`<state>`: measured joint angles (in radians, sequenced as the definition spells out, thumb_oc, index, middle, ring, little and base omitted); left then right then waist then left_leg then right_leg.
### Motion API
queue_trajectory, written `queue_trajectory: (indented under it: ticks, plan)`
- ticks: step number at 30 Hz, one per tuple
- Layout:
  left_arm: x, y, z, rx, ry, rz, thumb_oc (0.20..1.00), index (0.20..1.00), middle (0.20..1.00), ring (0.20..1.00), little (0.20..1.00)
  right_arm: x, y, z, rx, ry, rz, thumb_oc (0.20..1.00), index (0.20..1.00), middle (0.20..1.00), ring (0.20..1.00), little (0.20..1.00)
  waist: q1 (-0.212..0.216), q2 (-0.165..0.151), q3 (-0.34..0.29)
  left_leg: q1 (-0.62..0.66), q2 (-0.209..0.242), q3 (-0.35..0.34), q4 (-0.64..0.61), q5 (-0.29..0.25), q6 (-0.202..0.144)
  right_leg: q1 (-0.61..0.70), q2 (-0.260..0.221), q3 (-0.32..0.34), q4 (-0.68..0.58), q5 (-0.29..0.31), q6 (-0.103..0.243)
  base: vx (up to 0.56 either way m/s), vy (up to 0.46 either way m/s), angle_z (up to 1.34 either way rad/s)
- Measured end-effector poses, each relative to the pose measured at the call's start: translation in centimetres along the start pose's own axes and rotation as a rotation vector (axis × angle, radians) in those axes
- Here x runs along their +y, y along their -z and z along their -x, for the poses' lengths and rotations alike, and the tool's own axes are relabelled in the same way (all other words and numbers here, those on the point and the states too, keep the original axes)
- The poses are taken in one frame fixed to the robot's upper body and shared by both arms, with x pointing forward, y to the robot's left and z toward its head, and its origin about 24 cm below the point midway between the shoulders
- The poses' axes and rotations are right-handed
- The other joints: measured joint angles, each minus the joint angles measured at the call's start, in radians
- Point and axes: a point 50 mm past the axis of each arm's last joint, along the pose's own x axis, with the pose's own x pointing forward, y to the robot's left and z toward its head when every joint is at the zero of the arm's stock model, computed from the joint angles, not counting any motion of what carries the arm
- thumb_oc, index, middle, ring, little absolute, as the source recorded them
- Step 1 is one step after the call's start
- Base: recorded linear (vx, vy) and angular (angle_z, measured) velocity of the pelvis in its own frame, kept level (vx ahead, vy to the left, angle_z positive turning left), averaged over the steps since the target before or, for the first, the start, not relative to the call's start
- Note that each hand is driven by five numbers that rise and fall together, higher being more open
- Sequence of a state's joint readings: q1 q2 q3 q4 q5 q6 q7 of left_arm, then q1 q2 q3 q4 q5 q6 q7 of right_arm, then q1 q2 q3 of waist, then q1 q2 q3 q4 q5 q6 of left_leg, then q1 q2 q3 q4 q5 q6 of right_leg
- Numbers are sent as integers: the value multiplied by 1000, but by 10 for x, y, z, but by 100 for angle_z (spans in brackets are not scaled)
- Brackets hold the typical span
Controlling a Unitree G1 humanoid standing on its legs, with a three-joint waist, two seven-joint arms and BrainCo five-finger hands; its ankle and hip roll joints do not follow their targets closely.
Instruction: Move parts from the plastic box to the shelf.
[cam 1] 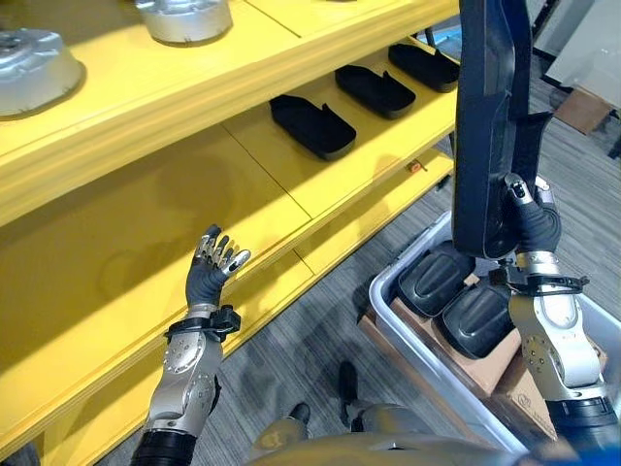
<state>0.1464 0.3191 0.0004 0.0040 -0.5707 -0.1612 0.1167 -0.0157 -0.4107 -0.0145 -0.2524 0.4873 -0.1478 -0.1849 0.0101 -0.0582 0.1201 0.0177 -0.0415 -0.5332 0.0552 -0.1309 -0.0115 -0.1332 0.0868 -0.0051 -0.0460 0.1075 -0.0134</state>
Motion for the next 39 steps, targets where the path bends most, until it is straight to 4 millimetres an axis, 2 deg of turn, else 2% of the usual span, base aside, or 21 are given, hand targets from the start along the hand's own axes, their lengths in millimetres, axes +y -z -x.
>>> queue_trajectory:
  ticks: [4,9,12,13,14,15,16,17,18,19,20,21,22,23,24,26,30,32,35,39]
  plan:
    - [0,2,3,8,-2,11,1000,1000,1000,1000,1000,0,0,0,0,-3,-1,200,200,200,200,200,3,2,-34,-1,-8,-33,-3,10,-3,16,-11,-21,-20,-1,-3,13,-118,22]
    - [-5,12,9,41,-2,40,1000,1000,1000,1000,1000,-1,0,0,-1,0,-1,200,200,200,200,200,-2,3,-40,2,-13,-75,-19,28,-17,37,-24,-51,-45,-1,-3,-10,-91,27]
    - [-8,16,11,61,11,41,1000,1000,1000,1000,1000,-1,-1,-3,-5,4,-17,200,200,200,200,200,13,7,-37,-9,-23,-98,-17,37,-22,38,-29,-76,-45,-4,-6,-89,-17,36]
    - [-9,21,11,78,7,48,1000,1000,1000,1000,1000,-2,-4,-5,-27,13,-17,200,200,200,200,200,10,10,-25,-55,-60,-91,35,62,-39,34,-44,-99,-40,-5,-3,-166,73,143]
    - [-20,24,0,88,39,77,1000,1000,1000,1000,1000,-9,-10,-6,-56,42,3,200,200,200,200,200,-21,-1,5,-138,-128,27,113,138,-100,27,-100,-92,-25,-21,17,-95,67,222]
    - [-28,23,-5,83,68,85,1000,1000,1000,1000,1000,-14,-17,-7,-70,38,48,200,200,200,200,200,-64,-13,24,-173,-100,316,107,67,-68,28,-155,-163,-36,5,-40,-55,78,263]
    - [-30,19,-8,71,80,82,1000,1000,1000,1000,1000,-17,-19,-8,-81,59,52,200,200,200,200,200,-76,5,24,-191,28,609,91,43,-39,25,-153,-205,-45,-12,-67,2,48,172]
    - [-29,13,-8,46,83,81,1000,1000,1000,1000,1000,-15,-18,-10,-85,70,35,200,200,200,200,200,-58,7,29,-181,134,717,67,48,-52,17,-132,-203,-46,-14,-67,32,59,82]
    - [-28,12,-9,44,76,80,1000,1000,1000,1000,1000,-13,-15,-10,-80,78,16,200,200,200,200,200,-36,6,39,-160,205,681,22,65,-76,17,-121,-202,-46,-13,-66,72,111,18]
    - [-28,13,-8,45,76,80,1000,1000,1000,1000,1000,-13,-15,-9,-81,85,11,200,200,200,200,200,-31,3,49,-146,233,648,-18,78,-94,21,-124,-201,-46,-8,-58,84,153,20]
    - [-28,14,-7,49,71,86,1000,1000,1000,1000,1000,-13,-15,-9,-83,88,17,200,200,200,200,200,-29,10,58,-132,244,631,-64,85,-106,23,-130,-207,-46,0,-26,109,260,23]
    - [-26,18,-3,64,58,96,1000,1000,1000,1000,1000,-15,-15,-9,-82,92,24,200,200,200,200,200,-36,48,66,-92,233,628,-127,107,-91,43,-131,-219,-47,2,-7,68,192,22]
    - [-27,20,-2,67,56,103,1000,1000,1000,1000,1000,-17,-14,-7,-77,101,28,200,200,200,200,200,-48,78,63,-87,224,613,-137,116,-75,56,-124,-235,-48,-4,4,91,176,15]
    - [-25,18,-3,61,50,101,1000,1000,1000,1000,1000,-16,-11,-5,-68,112,16,200,200,200,200,200,-50,82,64,-82,213,570,-140,174,-80,66,-131,-237,-49,-2,16,124,146,9]
    - [-23,17,-3,57,44,98,1000,1000,1000,1000,1000,-16,-9,-3,-58,117,10,200,200,200,200,200,-49,76,64,-77,200,574,-139,193,-81,72,-143,-228,-47,-4,33,165,201,5]
    - [-18,17,-2,61,38,79,1000,1000,1000,1000,1000,-19,-3,5,-26,129,11,200,200,200,200,200,-50,49,49,-67,153,580,-146,196,-68,88,-192,-225,-46,-15,63,116,156,19]
    - [3,10,7,44,-21,48,1000,1000,1000,1000,1000,-18,1,11,-15,135,-8,200,200,200,200,200,-45,3,4,-47,89,587,-148,196,-17,99,-248,-213,-45,-2,98,69,133,9]
    - [10,10,11,50,-49,39,1000,1000,1000,1000,1000,-15,2,12,-13,125,-17,200,200,200,200,200,-36,-13,-8,-33,75,600,-148,192,-10,108,-262,-204,-46,1,106,45,96,-4]
    - [12,10,12,55,-44,27,1000,1000,1000,1000,1000,-14,1,11,-17,115,-18,200,200,200,200,200,-18,-24,-25,-33,66,600,-147,187,-3,109,-270,-205,-46,4,111,31,70,1]
    - [13,12,14,63,-49,26,1000,1000,1000,1000,1000,-13,1,11,-15,100,-19,200,200,200,200,200,-15,-26,-28,-33,65,598,-148,186,-5,110,-270,-205,-46,0,118,19,72,1]
